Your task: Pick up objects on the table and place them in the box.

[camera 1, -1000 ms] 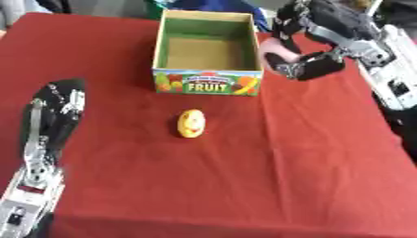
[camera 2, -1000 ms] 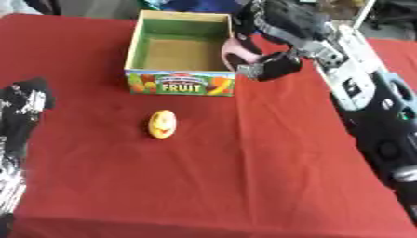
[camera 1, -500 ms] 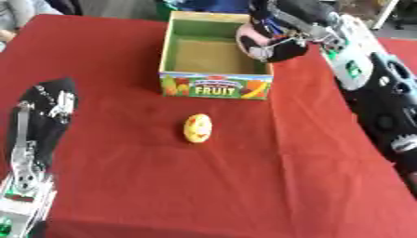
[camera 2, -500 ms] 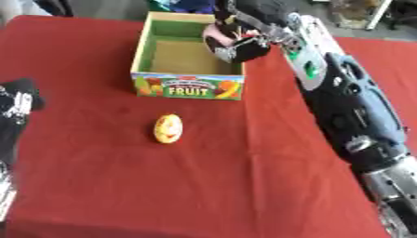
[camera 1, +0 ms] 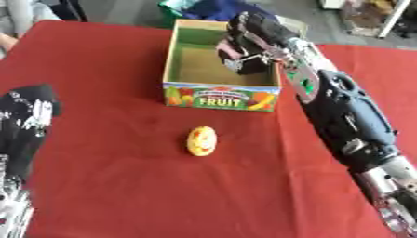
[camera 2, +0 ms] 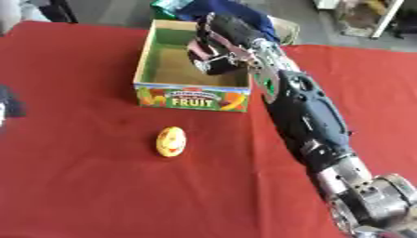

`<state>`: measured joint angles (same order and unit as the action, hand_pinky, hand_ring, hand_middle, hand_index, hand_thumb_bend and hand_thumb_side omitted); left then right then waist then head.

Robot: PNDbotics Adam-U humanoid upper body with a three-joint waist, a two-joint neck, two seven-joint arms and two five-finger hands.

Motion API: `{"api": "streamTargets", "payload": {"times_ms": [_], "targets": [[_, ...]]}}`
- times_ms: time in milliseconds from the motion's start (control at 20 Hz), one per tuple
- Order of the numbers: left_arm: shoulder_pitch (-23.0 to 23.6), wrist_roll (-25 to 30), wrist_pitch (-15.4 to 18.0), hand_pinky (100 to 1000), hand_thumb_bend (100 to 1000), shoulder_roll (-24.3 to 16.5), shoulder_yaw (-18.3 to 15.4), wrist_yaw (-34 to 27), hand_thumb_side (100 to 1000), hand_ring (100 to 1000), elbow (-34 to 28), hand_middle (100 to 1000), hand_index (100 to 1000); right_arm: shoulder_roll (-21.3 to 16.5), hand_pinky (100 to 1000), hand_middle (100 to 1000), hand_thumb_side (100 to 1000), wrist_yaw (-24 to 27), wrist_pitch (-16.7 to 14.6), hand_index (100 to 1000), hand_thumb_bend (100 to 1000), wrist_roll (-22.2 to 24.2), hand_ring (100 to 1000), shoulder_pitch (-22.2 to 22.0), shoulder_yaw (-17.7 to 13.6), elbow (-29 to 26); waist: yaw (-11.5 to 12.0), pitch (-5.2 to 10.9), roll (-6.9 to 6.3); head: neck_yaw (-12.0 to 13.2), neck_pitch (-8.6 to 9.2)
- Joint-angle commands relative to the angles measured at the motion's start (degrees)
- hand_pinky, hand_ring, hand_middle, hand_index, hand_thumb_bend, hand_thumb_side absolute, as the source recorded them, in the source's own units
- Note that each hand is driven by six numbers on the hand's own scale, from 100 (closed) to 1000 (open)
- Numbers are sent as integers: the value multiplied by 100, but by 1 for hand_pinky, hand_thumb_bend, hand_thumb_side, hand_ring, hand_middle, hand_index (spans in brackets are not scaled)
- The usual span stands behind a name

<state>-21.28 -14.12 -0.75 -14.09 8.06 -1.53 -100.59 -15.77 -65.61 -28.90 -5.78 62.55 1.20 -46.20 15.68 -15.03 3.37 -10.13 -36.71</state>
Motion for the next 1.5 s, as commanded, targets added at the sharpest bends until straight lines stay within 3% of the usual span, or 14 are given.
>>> {"api": "streamTargets", "payload": {"times_ms": [50,400,800,1050,1250,1500], "targets": [[-100,59,-4,623,268,-39,35,-39,516,588,-143,541,653,-48,666,618,203,-400,257,544,100,-288,609,159,-95,139,30,87,-25,-65,114],[-93,87,-10,623,269,-43,45,-40,516,588,-139,541,654,-11,692,684,294,-841,361,661,100,369,671,110,-134,491,66,104,-15,-91,111],[-84,87,-3,623,271,-48,42,-34,516,588,-127,541,654,-43,696,695,305,-660,325,811,100,511,682,140,-142,294,57,117,3,-80,114],[-67,84,-3,623,272,-48,37,-33,516,588,-123,541,654,-106,708,716,302,-535,204,841,100,704,702,165,-104,97,39,125,-1,-82,104],[-15,72,0,623,272,-73,22,-23,517,588,-107,540,654,-289,707,708,274,-124,-47,812,100,867,695,154,3,-345,-32,157,22,-26,53],[69,53,12,623,273,-106,6,-5,518,588,-79,540,653,-660,704,703,242,983,-396,809,100,1106,688,12,323,-1241,-156,200,35,37,7]]}}
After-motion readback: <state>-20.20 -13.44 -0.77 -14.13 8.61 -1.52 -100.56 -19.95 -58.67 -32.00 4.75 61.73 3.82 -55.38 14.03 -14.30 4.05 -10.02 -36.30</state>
